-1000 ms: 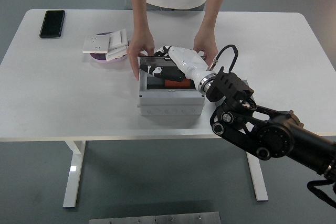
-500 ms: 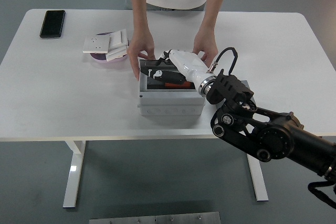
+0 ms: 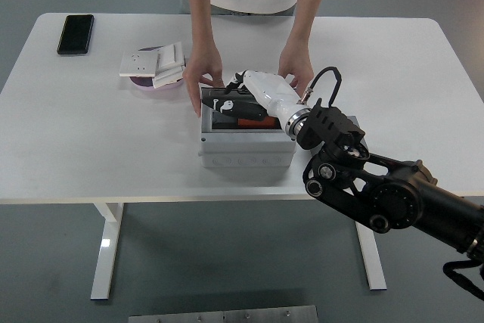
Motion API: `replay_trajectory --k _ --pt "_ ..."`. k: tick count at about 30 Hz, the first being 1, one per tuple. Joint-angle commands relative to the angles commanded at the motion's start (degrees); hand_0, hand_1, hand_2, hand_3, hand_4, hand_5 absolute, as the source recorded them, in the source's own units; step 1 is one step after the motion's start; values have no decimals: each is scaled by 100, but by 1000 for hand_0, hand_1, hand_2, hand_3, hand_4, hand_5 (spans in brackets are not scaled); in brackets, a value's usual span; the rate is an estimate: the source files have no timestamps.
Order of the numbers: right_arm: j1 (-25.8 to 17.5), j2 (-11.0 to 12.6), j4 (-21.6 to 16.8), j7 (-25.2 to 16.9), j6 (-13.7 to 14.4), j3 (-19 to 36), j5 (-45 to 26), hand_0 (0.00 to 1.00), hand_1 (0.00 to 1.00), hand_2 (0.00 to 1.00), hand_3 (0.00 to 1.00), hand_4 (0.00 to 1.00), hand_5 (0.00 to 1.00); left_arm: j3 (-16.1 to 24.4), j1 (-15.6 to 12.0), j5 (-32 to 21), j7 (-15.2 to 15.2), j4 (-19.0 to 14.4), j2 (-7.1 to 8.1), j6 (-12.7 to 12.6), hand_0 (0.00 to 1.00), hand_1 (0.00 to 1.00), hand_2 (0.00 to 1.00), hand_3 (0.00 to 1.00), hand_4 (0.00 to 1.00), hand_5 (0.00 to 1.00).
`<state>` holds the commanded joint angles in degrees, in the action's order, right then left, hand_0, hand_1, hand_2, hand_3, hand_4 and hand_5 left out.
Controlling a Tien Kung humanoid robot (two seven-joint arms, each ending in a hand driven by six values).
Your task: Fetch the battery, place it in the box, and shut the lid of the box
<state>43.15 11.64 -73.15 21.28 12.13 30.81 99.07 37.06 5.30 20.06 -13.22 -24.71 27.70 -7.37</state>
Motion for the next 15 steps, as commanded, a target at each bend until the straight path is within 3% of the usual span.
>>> replay_trajectory --k 15 --pt "-36 -10 -5 36 11 -34 -5 619 628 631 619 950 998 1 -14 -2 0 0 2 -4 642 741 586 532 410 2"
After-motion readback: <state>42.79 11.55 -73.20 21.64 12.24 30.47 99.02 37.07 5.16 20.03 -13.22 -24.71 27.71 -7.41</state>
